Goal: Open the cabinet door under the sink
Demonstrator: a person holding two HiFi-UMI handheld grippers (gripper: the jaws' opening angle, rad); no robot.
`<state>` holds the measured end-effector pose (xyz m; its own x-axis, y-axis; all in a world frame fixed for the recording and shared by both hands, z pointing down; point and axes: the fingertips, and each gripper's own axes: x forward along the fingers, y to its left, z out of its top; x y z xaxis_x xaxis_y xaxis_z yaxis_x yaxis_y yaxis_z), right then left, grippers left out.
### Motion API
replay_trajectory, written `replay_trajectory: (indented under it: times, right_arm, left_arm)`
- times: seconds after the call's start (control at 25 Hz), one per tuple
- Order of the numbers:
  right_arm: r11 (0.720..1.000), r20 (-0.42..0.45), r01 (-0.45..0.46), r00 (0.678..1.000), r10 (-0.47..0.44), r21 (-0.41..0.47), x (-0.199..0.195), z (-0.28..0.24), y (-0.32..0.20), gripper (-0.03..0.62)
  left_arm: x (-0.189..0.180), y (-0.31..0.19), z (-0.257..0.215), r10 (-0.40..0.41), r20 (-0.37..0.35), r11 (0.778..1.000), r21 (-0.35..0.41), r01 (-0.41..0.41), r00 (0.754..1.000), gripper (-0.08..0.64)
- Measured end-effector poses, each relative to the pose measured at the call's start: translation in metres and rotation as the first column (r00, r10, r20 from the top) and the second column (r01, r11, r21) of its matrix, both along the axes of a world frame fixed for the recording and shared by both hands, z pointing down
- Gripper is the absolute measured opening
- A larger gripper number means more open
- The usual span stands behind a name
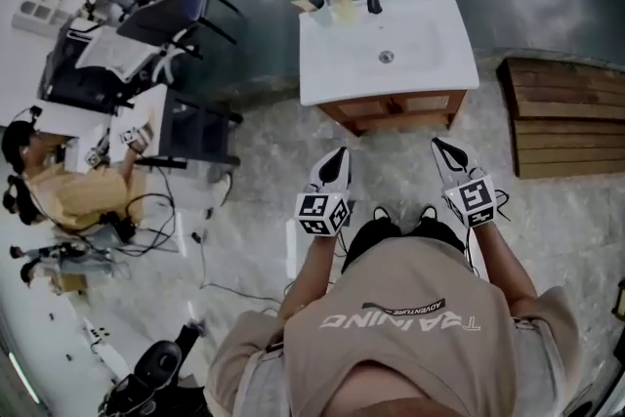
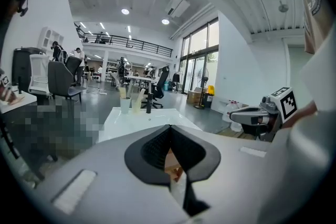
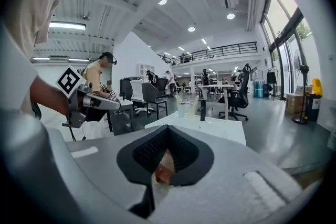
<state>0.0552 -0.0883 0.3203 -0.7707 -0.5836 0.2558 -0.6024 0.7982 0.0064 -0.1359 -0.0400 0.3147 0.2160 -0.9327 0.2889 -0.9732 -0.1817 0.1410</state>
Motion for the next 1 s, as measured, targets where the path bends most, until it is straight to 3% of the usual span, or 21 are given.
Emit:
replay_trajectory:
  times: [0.2, 0.64, 1.0]
  right_arm:
    - [0.999, -0.050, -0.041, 0.998, 0.041, 0.004, -0.015, -0.003, 0.007, 0.002]
    - [0.981, -0.027, -0.192, 0.981, 0.193, 0.029, -0.054, -0.020, -0.001, 0.002]
    - [0.984, -0.096, -0.160, 0.984, 0.153, -0.072, -0.062, 0.018, -0.006, 0.002]
  left_arm:
    - [-0.018, -0.008, -0.006, 0.036, -0.010, 0.999, 0.035, -0.036, 0.999, 0.017]
    - [-0.058, -0.035, 0.020, 0.169, -0.018, 0.985, 0.039, -0.168, 0.985, 0.017]
    - [-0.045, -0.047, 0.057, 0.176, -0.090, 0.982, -0.049, -0.181, 0.980, 0.017]
